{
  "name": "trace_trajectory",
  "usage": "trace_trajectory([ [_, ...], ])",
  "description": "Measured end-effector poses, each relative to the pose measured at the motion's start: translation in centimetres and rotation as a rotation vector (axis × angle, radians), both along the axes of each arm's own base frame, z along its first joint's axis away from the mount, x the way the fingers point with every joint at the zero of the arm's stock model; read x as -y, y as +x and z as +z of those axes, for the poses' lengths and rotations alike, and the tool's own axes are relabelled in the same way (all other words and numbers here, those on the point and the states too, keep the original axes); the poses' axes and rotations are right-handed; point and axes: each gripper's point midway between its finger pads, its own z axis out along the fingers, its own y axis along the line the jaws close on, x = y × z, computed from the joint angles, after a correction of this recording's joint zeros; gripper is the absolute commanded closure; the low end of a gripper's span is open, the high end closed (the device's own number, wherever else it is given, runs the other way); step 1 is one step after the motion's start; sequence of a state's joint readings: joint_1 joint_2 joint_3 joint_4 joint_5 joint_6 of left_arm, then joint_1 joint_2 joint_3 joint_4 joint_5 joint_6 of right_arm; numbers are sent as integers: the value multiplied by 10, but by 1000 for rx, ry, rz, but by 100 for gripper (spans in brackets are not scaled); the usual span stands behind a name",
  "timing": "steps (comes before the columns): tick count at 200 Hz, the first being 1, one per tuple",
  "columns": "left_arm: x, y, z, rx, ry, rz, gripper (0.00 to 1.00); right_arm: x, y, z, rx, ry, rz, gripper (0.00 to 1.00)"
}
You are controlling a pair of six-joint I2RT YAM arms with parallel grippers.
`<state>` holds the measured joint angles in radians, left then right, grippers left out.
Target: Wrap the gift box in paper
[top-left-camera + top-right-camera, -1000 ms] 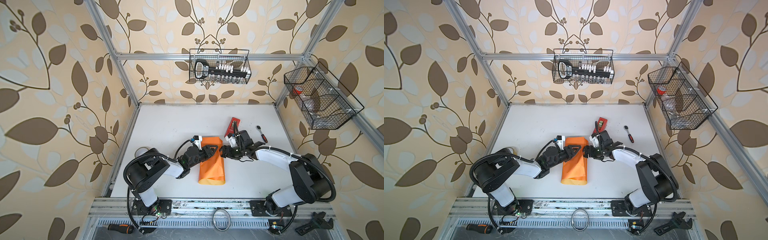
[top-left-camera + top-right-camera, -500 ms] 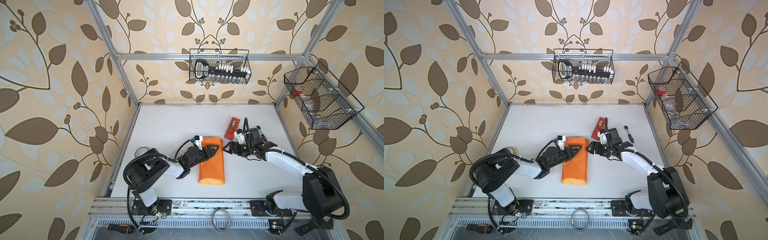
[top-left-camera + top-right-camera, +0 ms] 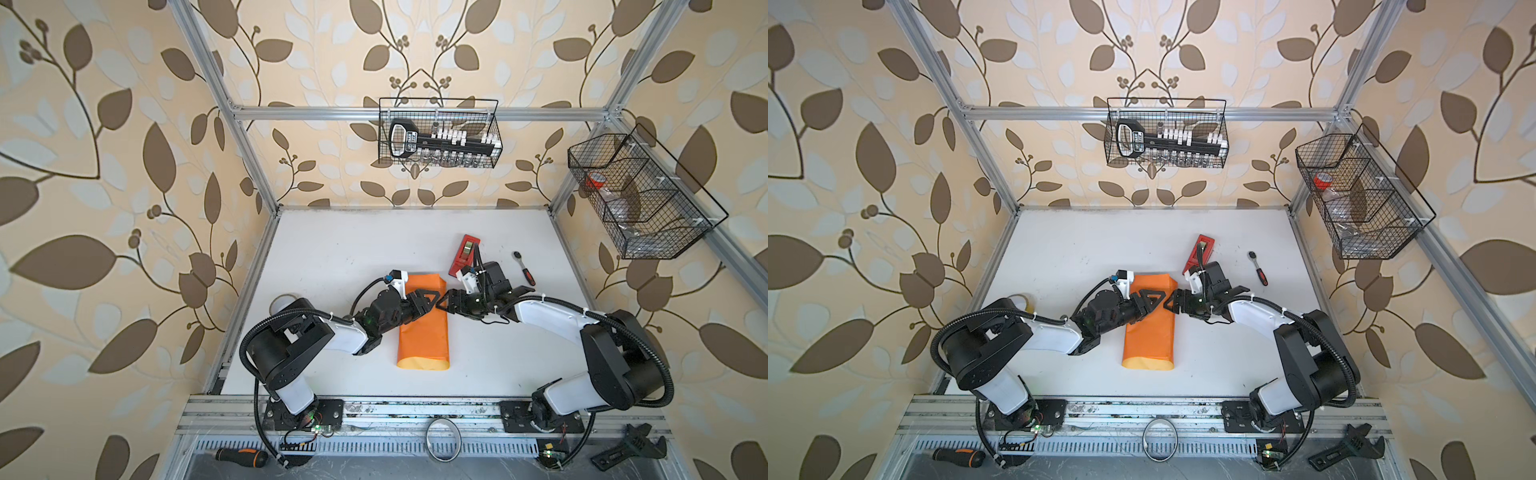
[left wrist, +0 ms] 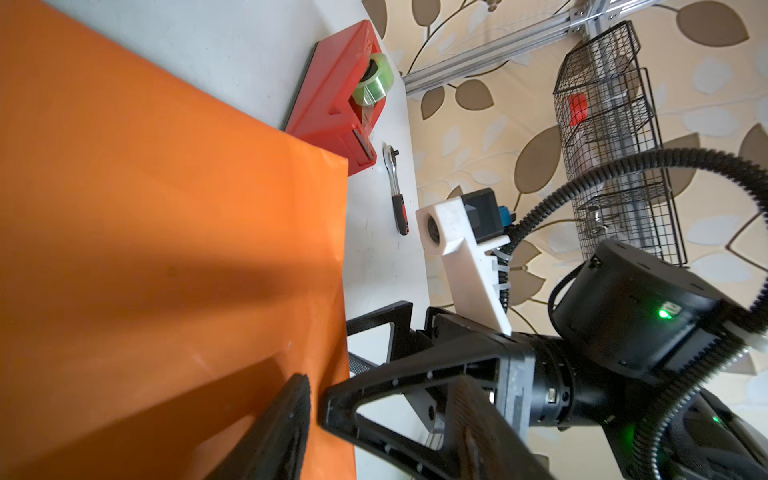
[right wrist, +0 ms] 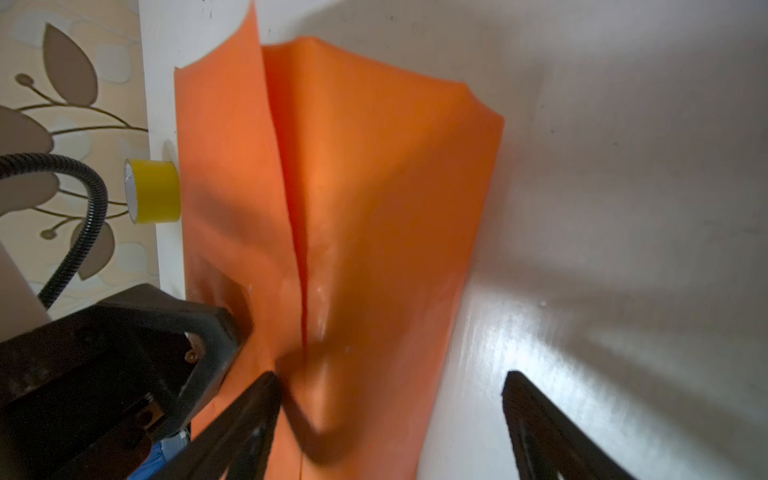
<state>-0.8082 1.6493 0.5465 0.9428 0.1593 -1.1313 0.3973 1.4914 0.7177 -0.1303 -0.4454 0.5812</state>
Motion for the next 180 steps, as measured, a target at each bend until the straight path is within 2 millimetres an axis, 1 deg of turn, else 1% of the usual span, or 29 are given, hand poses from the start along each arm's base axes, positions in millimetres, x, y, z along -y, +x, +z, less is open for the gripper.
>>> trace_trajectory([
  [22,2,-6,0,0,55,-28,36,0,-1,-2,34,24,-7,18],
  [42,-5,-13,2,9,142,-54,31,0,-3,-2,57,42,-13,19],
  [55,-13,-18,9,28,200,-62,28,0,-3,-2,67,51,-16,19],
  [66,-21,-19,22,58,240,-61,22,-1,-2,-2,74,55,-15,19],
  [75,-28,-18,34,76,264,-55,19,-1,-2,-1,76,57,-16,20],
  [89,-44,-9,50,90,301,-30,18,-1,-2,-1,78,59,-16,19],
  [104,-61,6,54,67,353,-1,18,-1,-1,-1,79,59,-16,20],
  [120,-73,19,43,15,424,-2,17,-2,-2,-1,79,59,-15,20],
  [130,-76,23,30,-27,472,-24,17,-1,-2,-1,79,59,-15,20],
  [156,-72,13,-9,-124,568,-130,17,-2,-2,-1,79,60,-15,20],
  [167,-73,8,-25,-163,606,-163,17,-2,-1,-1,79,59,-14,20],
  [180,-75,3,-39,-196,639,-194,18,-2,-1,0,79,57,-12,20],
])
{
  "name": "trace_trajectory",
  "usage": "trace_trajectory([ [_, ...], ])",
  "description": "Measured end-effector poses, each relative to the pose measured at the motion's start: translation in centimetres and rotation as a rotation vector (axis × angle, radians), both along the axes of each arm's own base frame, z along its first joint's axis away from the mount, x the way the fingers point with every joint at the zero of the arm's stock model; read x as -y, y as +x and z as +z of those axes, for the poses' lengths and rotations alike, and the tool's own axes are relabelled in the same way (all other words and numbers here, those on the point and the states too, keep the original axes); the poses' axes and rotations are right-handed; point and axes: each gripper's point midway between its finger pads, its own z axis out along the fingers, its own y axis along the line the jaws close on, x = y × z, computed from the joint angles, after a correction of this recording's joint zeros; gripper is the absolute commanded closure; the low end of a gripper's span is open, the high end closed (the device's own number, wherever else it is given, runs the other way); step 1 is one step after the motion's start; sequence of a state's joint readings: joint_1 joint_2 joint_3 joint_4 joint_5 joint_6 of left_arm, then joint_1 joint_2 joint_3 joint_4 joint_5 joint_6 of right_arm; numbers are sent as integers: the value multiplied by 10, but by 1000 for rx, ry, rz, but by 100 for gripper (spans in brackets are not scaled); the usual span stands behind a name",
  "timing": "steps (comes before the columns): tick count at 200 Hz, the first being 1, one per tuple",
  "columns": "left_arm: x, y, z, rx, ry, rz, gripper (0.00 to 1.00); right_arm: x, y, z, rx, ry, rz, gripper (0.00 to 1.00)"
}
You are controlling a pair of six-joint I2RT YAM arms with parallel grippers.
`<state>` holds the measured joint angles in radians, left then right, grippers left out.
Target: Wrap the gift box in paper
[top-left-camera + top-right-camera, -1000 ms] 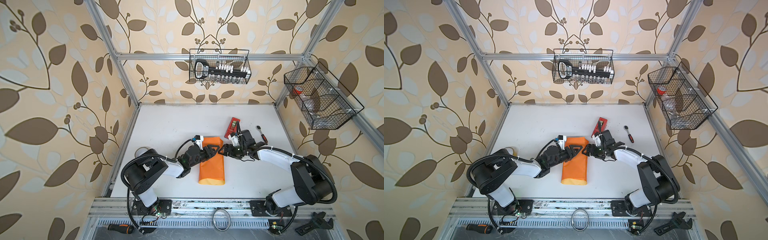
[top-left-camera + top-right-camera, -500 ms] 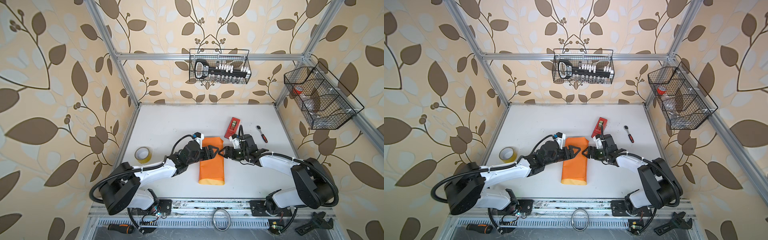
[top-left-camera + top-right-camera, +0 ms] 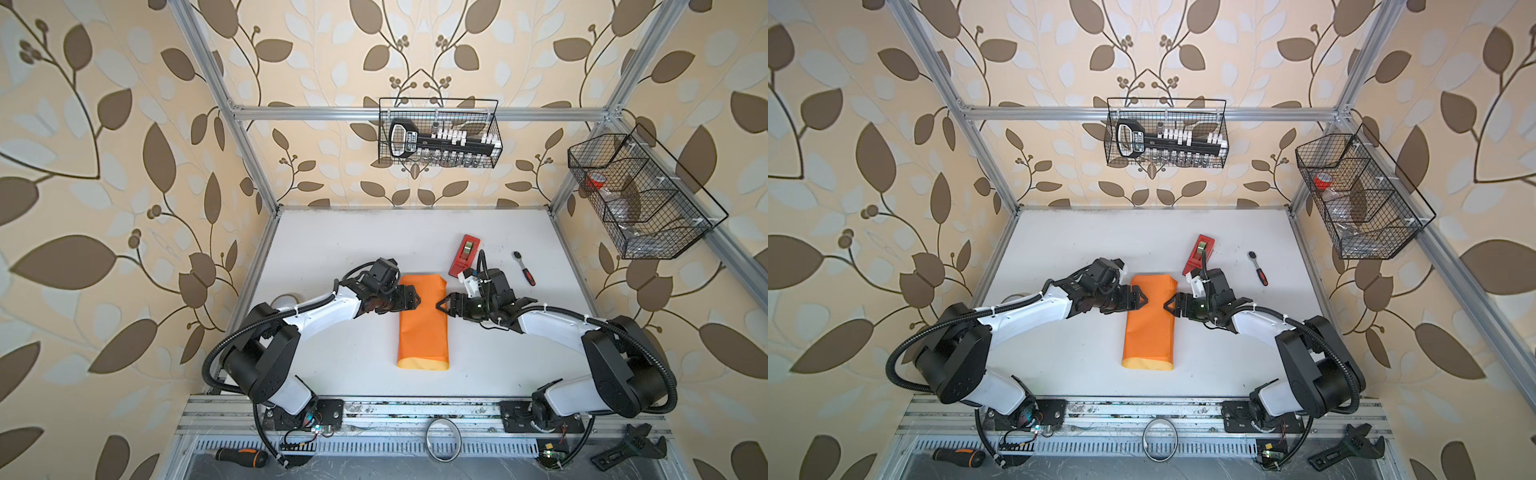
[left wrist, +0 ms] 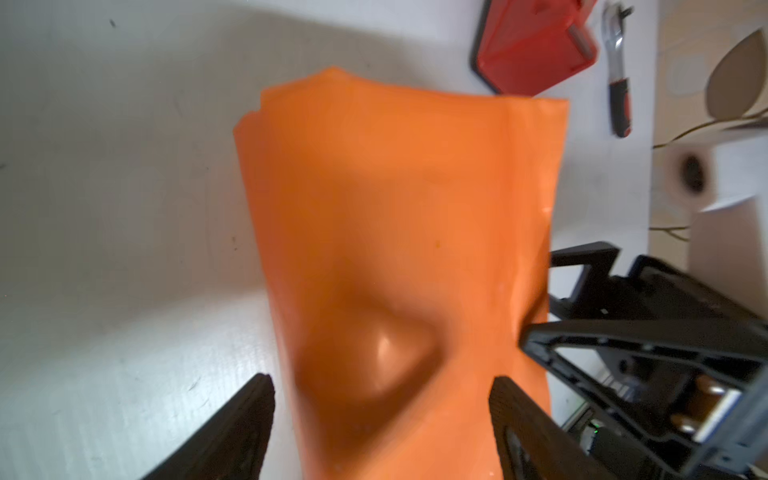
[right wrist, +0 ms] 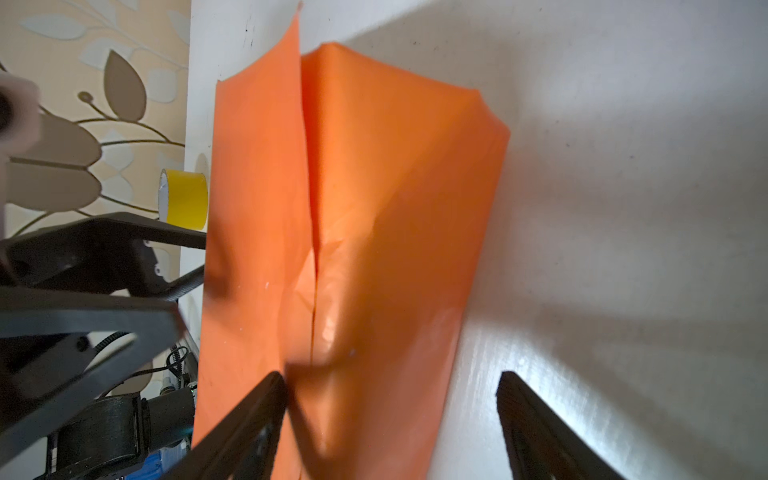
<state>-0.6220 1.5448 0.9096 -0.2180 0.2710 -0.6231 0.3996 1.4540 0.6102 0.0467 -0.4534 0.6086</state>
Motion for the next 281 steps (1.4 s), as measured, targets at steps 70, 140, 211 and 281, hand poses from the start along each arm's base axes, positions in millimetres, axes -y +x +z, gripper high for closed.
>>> trace_trajectory([
  [70,9,-5,-14,-39,-3,-85,19,0,1,3,-35,-32,18,18],
  [140,10,-5,-14,-35,-11,-99,19,-2,4,14,-49,-58,43,17],
  [211,10,-4,-14,-35,-11,-98,16,-2,0,2,-69,-74,52,19],
  [281,3,-1,3,-27,-40,-72,13,-3,0,1,-21,-42,55,20],
])
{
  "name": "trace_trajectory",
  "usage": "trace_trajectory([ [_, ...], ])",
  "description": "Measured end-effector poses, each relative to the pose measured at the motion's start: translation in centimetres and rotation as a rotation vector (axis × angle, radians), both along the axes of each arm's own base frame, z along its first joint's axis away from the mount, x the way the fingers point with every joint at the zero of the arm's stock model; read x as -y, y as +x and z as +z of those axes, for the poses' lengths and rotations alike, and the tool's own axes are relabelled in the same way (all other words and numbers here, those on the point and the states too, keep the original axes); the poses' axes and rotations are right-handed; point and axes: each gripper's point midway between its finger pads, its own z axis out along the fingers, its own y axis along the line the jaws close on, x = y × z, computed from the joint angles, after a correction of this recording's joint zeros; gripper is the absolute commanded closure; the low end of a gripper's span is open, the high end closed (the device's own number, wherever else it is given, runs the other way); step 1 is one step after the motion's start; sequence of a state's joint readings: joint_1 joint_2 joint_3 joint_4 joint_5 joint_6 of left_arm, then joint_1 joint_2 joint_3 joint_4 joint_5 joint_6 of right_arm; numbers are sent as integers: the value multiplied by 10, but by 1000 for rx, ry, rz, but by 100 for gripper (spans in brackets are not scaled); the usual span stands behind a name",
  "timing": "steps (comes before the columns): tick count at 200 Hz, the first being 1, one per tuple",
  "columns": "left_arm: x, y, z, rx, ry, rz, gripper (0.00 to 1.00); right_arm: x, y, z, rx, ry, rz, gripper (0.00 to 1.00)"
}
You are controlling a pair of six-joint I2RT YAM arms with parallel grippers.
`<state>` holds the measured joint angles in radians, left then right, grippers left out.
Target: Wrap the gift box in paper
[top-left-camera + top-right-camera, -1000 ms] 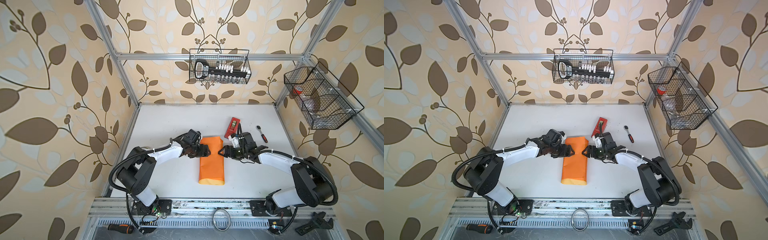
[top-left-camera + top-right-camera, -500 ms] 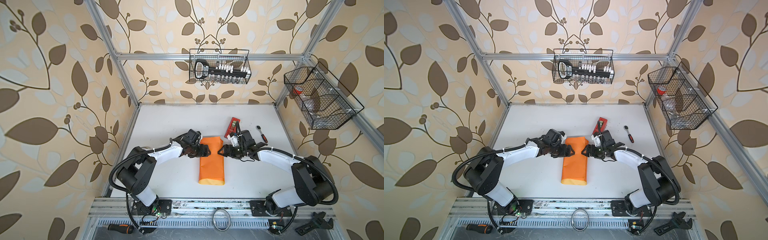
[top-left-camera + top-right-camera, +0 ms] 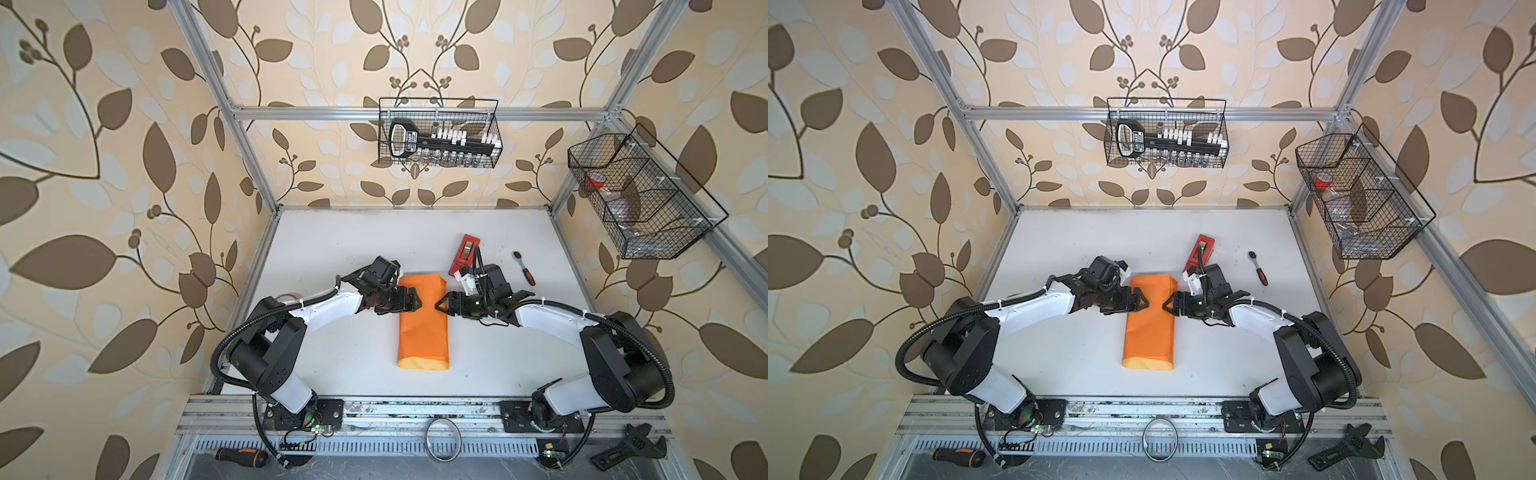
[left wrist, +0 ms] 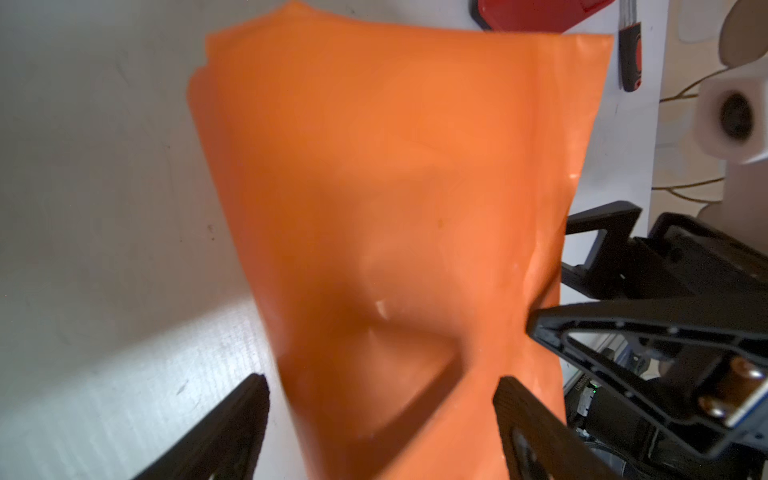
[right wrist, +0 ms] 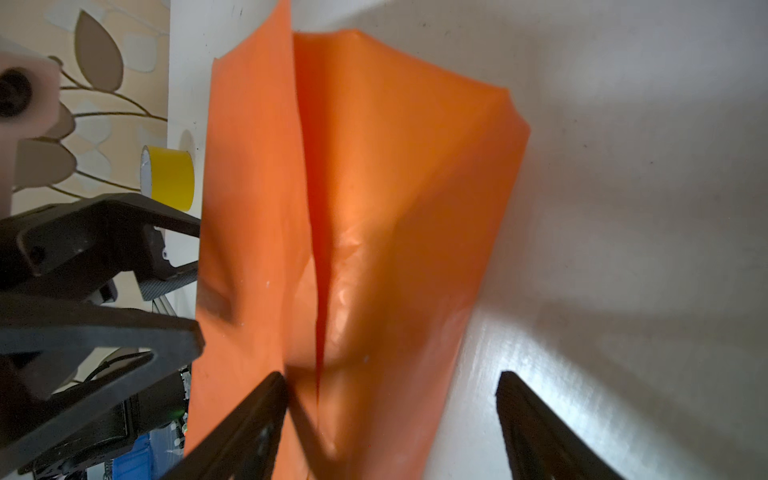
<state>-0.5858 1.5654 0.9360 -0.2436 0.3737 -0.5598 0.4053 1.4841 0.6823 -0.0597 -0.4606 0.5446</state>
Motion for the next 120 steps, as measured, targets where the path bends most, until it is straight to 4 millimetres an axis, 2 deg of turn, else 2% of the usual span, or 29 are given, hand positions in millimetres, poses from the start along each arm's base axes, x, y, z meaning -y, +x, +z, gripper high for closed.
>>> trace_trajectory([
  [37,-2,-1,-1,-19,-8,-1,13,0,0,0,1,1,0,21],
  [79,-5,-6,-18,-66,24,-4,13,0,0,0,1,1,0,21],
  [120,-3,-7,-19,-67,14,-12,14,0,0,1,-3,-1,0,19],
])
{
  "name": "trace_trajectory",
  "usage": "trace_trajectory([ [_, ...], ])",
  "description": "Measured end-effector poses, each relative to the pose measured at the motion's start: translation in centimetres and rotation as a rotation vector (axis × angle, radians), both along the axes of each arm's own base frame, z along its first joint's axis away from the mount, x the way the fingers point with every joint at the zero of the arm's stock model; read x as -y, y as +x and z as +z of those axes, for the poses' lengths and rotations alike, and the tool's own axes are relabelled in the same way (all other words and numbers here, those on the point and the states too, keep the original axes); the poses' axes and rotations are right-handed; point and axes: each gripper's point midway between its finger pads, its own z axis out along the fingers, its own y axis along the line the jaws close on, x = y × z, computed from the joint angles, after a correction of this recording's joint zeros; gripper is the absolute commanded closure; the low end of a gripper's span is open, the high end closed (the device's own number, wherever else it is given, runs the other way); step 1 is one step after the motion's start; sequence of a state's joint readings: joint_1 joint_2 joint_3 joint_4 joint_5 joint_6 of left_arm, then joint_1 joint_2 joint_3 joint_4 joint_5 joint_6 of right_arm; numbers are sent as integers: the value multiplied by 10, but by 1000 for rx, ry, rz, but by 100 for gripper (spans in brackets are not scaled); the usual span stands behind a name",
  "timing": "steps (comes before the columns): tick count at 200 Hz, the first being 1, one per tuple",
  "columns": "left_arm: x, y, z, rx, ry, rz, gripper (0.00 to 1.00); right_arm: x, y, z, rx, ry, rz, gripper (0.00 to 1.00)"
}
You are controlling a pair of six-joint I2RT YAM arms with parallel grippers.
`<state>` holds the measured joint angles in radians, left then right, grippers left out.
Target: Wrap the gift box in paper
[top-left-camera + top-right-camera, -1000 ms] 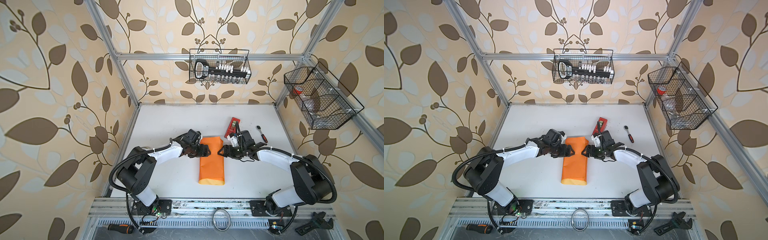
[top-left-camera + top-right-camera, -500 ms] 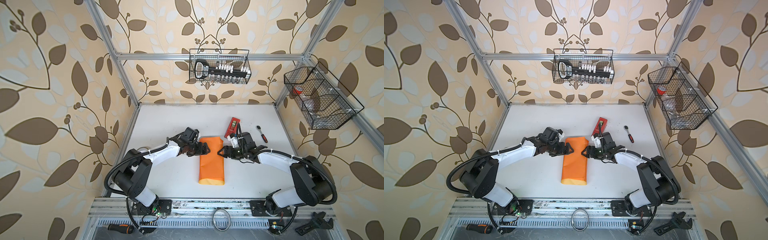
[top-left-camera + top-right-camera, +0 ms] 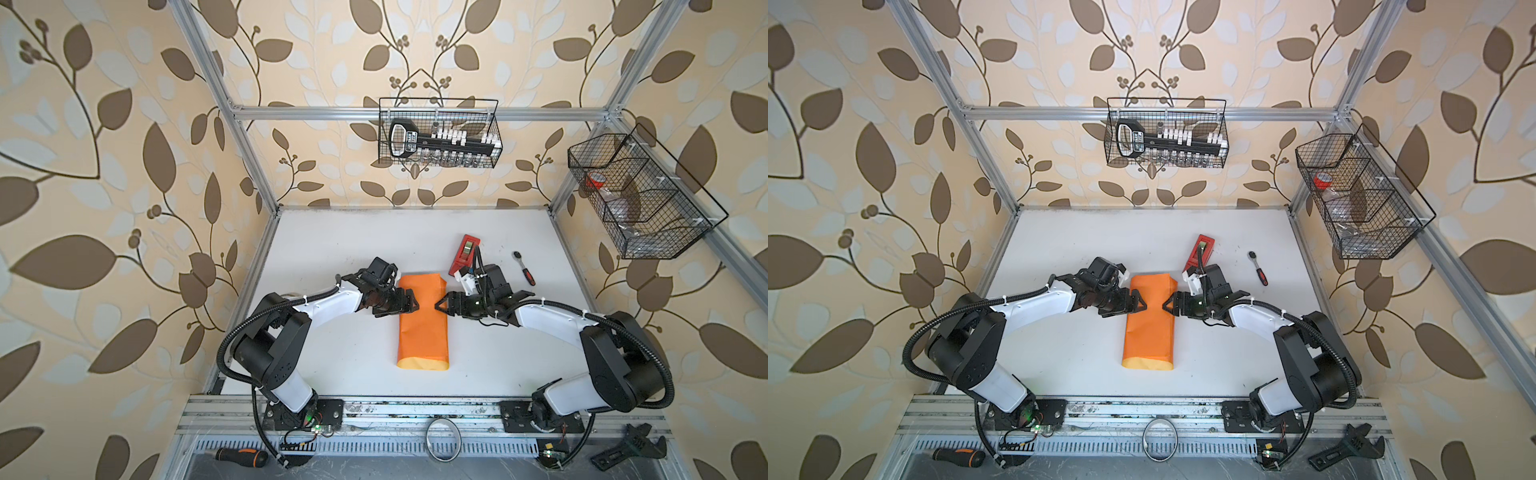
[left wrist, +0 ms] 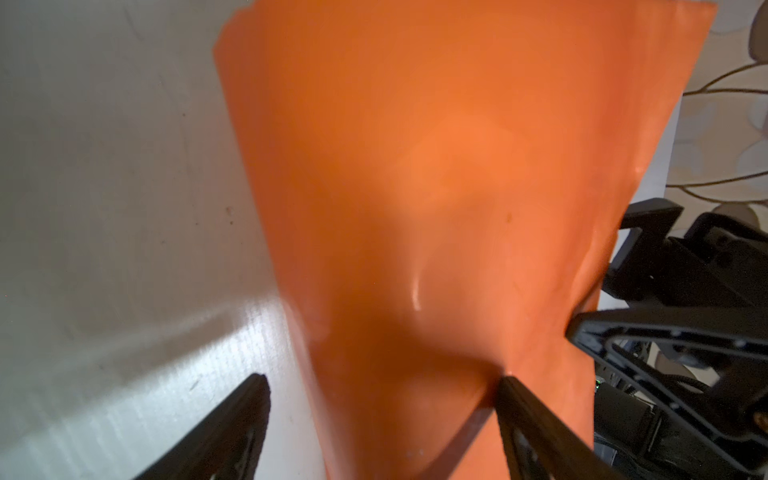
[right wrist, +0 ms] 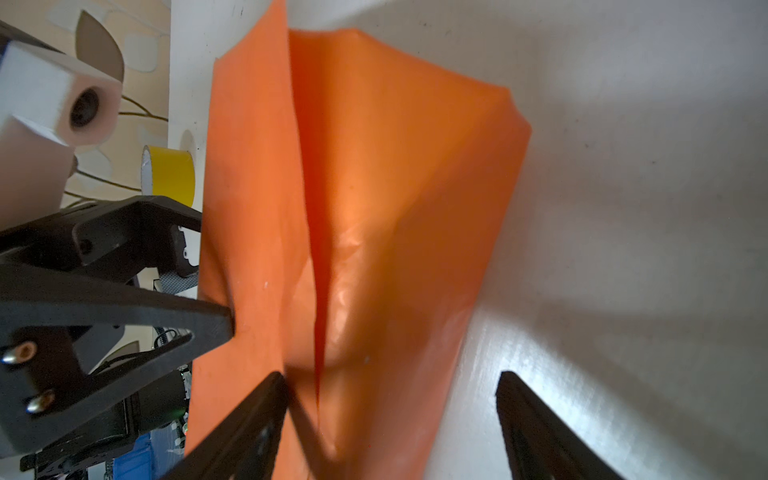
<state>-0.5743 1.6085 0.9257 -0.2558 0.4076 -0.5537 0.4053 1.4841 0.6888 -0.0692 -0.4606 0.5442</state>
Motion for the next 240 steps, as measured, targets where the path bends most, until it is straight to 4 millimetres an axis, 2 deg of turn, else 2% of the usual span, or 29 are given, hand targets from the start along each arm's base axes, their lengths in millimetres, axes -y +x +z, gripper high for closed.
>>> trace_trajectory([
  [40,1,0,-2,8,-13,-5,14,4,-1,5,-32,-34,1,17],
  [59,2,0,-2,12,-17,-6,14,12,5,16,-31,-42,-16,17],
  [79,2,0,-2,15,-19,-6,15,31,25,41,18,-34,-75,17],
  [104,2,0,-2,16,-19,-7,15,66,57,75,109,-36,-192,19],
  [133,2,0,-2,17,-20,-7,15,92,83,96,161,-43,-287,23],
  [159,2,0,-2,17,-21,-8,15,97,105,92,146,-31,-328,32],
  [203,2,0,-1,17,-22,-9,16,94,132,54,57,-14,-363,45],
  [240,2,0,-1,18,-23,-9,16,91,149,40,28,14,-387,50],
])
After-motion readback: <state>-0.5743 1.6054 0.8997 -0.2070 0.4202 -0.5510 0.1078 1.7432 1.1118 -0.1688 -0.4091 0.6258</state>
